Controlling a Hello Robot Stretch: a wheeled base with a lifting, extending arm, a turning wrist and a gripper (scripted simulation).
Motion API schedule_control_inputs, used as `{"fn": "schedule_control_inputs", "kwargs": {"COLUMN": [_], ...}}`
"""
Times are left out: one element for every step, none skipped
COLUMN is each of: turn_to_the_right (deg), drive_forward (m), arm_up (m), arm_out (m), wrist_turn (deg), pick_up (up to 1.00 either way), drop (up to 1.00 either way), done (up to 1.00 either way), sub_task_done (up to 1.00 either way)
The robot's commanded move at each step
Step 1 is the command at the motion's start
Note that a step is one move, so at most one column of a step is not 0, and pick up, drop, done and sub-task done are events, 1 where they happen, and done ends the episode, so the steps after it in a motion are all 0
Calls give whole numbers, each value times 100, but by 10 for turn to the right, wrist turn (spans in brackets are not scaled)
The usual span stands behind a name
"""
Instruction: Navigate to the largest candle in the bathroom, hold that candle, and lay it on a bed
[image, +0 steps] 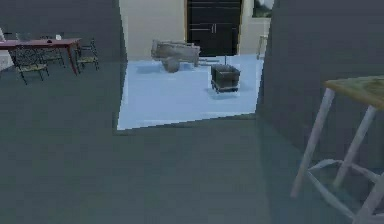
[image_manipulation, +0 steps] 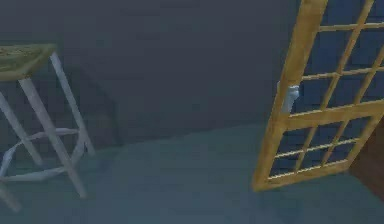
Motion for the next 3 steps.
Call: {"fn": "schedule_control_inputs", "kwargs": {"turn_to_the_right": [0, 0, -30], "drive_forward": [100, 100, 0], "arm_up": [0, 0, 0], "arm_out": [0, 0, 0], "wrist_turn": [0, 0, 0], "pick_up": [0, 0, 0], "drop": [0, 0, 0], "done": [0, 0, 0], "sub_task_done": [0, 0, 0]}}
